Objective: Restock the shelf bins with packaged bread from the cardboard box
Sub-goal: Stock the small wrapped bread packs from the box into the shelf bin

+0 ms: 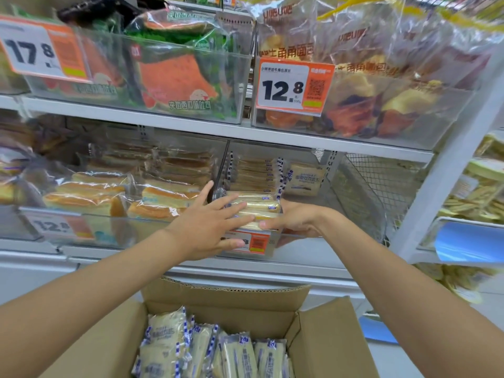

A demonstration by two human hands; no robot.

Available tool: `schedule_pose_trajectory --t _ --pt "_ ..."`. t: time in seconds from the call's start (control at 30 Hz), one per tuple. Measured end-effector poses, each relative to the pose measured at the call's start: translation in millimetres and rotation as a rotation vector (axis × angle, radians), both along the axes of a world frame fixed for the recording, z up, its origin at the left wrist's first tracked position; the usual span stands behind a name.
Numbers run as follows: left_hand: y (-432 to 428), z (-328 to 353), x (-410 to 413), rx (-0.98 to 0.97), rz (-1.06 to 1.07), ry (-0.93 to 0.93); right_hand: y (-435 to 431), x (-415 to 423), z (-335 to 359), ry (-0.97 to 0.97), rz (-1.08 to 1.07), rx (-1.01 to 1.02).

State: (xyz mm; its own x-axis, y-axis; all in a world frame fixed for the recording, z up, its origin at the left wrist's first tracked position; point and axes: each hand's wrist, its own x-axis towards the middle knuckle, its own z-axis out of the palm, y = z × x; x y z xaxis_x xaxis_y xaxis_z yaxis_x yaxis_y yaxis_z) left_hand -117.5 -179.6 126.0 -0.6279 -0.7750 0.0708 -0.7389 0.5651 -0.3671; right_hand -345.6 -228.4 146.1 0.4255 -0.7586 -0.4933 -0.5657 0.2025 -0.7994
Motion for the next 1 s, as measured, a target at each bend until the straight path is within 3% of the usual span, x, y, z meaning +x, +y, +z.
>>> schedule_pose_trajectory --t 0.1,0.17,0.27,0.33,0.5,0.67,0.73,0.87,1.0 --pt "-1 12 -1 0.033 0.012 -0.015 1 -2 2 0.008 -0.038 0.018" --pt "-4 20 3 -0.052 0.002 0.024 4 -2 8 0.056 -0.099 0.004" --pt "-9 22 14 0.000 0.163 0.265 2 2 6 0.372 -0.159 -0.297" --pt "-13 21 14 0.095 0.302 0.408 0 6 2 0.284 -0.145 -0.453" --pt "-22 10 14 0.217 0.305 0.563 -12 22 -15 0.262 -0.073 -0.562" --pt "-21 12 14 0.261 0.298 0.567 -14 30 -18 0.260 -0.012 -0.593" --pt "-19 17 13 0.296 0.322 0.564 -12 29 -11 0.322 0.005 -0.586" --pt "-17 35 11 0.431 0.366 0.811 -4 28 6 0.533 0.037 -0.628" --pt "-21 36 19 0.485 0.299 0.926 9 36 7 0.633 0.103 -0.665"
